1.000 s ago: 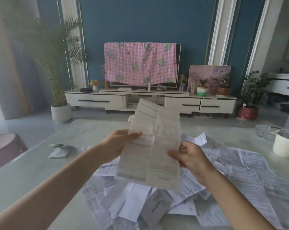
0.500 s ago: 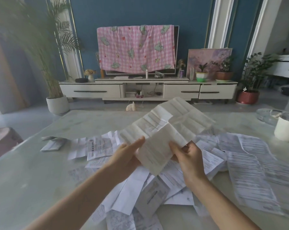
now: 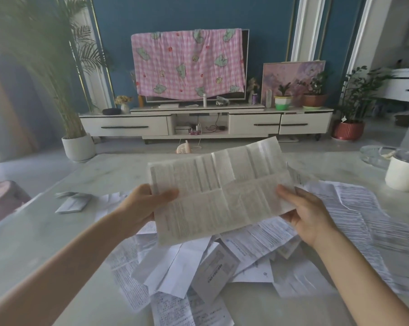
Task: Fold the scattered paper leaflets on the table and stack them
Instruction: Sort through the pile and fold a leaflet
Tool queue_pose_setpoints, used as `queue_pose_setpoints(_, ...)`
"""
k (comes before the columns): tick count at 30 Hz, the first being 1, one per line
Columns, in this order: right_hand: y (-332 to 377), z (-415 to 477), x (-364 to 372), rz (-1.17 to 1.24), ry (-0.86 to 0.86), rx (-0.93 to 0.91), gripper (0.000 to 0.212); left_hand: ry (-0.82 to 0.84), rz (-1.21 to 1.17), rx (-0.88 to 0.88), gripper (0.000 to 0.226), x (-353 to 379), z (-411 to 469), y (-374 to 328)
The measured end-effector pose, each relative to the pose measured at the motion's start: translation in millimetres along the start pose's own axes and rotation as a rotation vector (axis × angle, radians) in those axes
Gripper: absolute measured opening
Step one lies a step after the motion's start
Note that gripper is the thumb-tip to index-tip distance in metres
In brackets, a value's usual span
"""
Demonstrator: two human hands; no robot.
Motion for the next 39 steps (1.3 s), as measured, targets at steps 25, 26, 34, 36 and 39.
queue_pose_setpoints(25,23,-3,-7,-0.351,0.110,-0.153,0.020,0.363,0.088,-0.351,0.078,-37,-12,3)
queue_pose_setpoints(26,24,-4,-5,-0.354,0.154,-0.135,0.021,0.337,0.067,-0.345,0.074,-39,-7,-4)
queue_pose_setpoints(34,16,-16,31,-0.351,0.437,-0.021,0.027,0.636,0.389,-0.438,0.025,55,-18,-10)
queue_pose_setpoints(36,15,-17,31,-0.366,0.439,-0.019,0.026,0.633,0.478,-0.428,0.009,65,-20,0)
queue_pose_setpoints(39,18,-14,22,-0.281,0.369,-0.016,0.024,0.611,0.507,-0.395,0.011,64,-18,7)
Point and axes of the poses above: each hand's wrist, its own z-axis towards the middle knuckle, its own x-axis out of the palm, y = z × x, the point moved 5 cm from there along z, towards the middle knuckle, and after that the axes turned 4 degrees about -z, right-handed, at the moved point
